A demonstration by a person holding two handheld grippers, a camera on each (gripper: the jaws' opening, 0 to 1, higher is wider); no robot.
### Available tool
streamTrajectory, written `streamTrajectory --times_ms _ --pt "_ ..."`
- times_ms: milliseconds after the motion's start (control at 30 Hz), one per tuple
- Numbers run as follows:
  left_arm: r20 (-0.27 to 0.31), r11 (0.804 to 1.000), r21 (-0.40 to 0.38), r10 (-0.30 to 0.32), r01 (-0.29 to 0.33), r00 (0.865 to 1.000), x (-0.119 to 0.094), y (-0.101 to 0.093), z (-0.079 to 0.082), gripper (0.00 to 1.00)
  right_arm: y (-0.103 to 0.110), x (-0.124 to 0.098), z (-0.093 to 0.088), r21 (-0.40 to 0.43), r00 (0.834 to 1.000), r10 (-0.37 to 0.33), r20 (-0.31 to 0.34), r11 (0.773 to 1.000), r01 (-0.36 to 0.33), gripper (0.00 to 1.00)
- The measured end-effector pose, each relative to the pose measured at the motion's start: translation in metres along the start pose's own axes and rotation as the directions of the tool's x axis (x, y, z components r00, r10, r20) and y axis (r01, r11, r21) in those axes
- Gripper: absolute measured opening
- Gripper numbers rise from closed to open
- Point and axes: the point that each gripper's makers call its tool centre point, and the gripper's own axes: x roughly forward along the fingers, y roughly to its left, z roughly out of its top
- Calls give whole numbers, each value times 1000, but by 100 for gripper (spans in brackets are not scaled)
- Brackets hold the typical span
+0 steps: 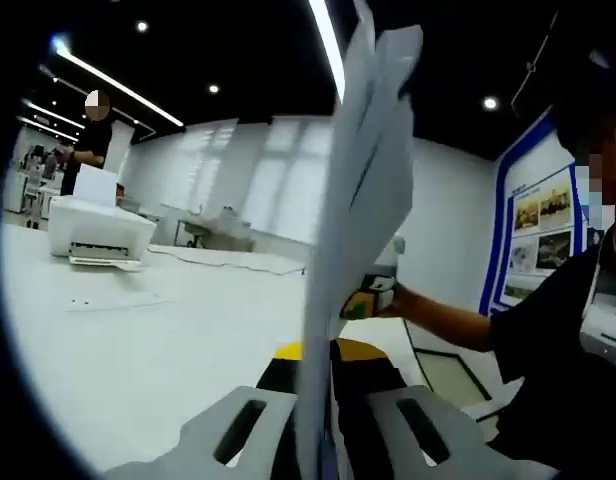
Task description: Organize the stack of printing papers by aligning and flattening the scattered papers on the table
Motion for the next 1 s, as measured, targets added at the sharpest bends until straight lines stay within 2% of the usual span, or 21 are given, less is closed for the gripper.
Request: streamTrajectory --times_ms 100,167,233,267,300,333,367,433,500,600,667,733,767,800,833,867,900,933,1000 --pt "20 999 39 4 -4 1000 0 -1 15 6 5 0 18 -24 1000 3 11 1000 -2 0" --pt "42 1000 -3 -2 2 999 -2 -2 21 12 7 0 28 -65 999 19 31 998 -17 1" --pt "29 1000 -19 11 -10 1000 -5 6 7 21 1 1 8 -48 1000 2 -18 999 -3 23" --pt "22 1000 -27 17 -16 1000 -7 10 0 20 -3 1 -1 -39 999 -6 -42 999 4 23" --pt "16 999 -34 23 -23 1000 -9 13 -7 15 -6 2 -11 -31 998 -14 -66 999 12 11" --pt "20 999 30 13 -14 1000 -9 11 -9 6 -5 3 -15 -34 999 -6 -53 999 4 1" --pt "22 1000 21 18 -18 1000 -8 10 -11 6 -3 3 -17 -34 999 3 -46 999 -5 0" --pt "26 1000 18 12 -12 1000 -8 8 -7 6 0 2 -13 32 1000 17 -21 999 -16 0" --pt "23 999 51 12 -13 1000 -8 4 3 6 2 0 -3 29 1000 18 -12 999 -18 0" --pt "33 998 67 17 -19 999 -8 -1 21 6 6 0 21 -31 1000 5 21 1000 -4 0" --pt "61 997 76 7 -12 998 -9 -7 37 6 9 -2 37 -49 999 -4 42 999 6 0" --pt "59 997 79 5 -10 998 -7 -9 37 9 9 -2 44 -76 998 5 63 997 0 0" --pt "39 996 84 7 -11 999 -6 -7 26 12 10 -1 43 -132 997 23 80 991 -12 6" --pt "21 998 64 13 -14 1000 -5 -4 15 18 8 1 33 -123 997 16 71 992 -8 17" --pt "4 999 21 28 -28 1000 -4 0 5 23 5 1 16 -61 1000 2 19 998 -1 20" --pt "4 1000 18 17 -17 1000 -3 1 -1 18 6 1 1 -13 999 21 -29 1000 -21 12" --pt "9 999 38 -28 28 1000 -2 -6 -3 6 3 3 -3 -33 999 24 -27 999 -25 7" --pt "27 999 48 -19 17 999 -2 -5 -1 6 2 3 -5 -55 1000 13 -24 998 -14 3" --pt "10 993 117 -22 20 1000 -2 -9 1 6 4 1 -3 -74 1000 15 -27 997 -17 0"
